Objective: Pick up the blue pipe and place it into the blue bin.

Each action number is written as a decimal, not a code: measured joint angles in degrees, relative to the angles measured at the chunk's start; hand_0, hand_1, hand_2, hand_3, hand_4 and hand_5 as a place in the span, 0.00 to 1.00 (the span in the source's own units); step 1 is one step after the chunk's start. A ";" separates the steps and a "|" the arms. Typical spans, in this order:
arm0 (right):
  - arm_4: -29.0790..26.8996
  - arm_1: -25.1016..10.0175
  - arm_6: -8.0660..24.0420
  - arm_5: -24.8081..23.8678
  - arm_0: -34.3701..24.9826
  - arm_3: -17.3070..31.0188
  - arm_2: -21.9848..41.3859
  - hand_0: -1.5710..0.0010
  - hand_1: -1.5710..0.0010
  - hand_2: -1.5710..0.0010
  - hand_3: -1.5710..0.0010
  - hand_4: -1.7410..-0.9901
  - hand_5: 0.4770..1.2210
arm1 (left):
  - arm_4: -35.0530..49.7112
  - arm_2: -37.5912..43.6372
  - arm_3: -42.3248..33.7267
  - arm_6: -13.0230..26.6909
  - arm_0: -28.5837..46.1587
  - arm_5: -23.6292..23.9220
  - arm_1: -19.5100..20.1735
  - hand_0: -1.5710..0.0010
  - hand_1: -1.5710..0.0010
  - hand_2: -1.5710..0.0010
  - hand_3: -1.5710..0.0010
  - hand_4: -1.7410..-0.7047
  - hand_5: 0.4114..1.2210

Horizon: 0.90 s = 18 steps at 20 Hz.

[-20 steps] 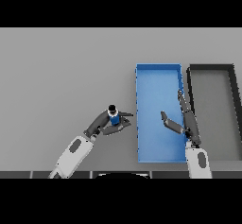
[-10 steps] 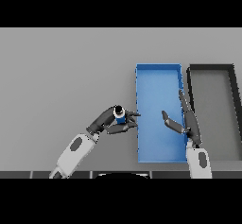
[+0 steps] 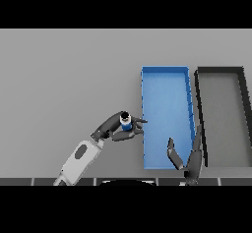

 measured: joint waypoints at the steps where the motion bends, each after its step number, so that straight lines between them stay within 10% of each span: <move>1: -3.14 0.26 -2.72 1.82 0.76 -1.80 0.97 1.00 0.99 0.96 1.00 0.72 0.22 | 0.25 0.26 -0.64 0.27 0.19 -0.47 0.15 0.00 0.00 0.00 0.00 0.26 1.00; 2: -7.06 -0.03 -3.55 4.56 0.80 -3.55 1.44 1.00 0.99 0.94 1.00 0.72 0.20 | -0.05 0.87 -0.35 0.50 -0.26 -0.64 0.35 0.00 0.00 0.00 0.00 0.26 1.00; 9: -16.83 -7.43 17.43 23.14 -10.71 -9.93 3.39 1.00 0.99 0.93 1.00 0.65 0.11 | -1.16 1.27 -0.71 0.85 0.41 -2.79 -1.16 0.00 0.00 0.00 0.00 0.26 1.00; 18: -17.35 -8.78 36.28 30.64 -35.15 -8.65 7.40 1.00 1.00 0.97 1.00 0.60 0.11 | -2.98 3.46 0.42 1.70 -0.95 -4.09 -2.69 0.00 0.00 0.00 0.00 0.26 1.00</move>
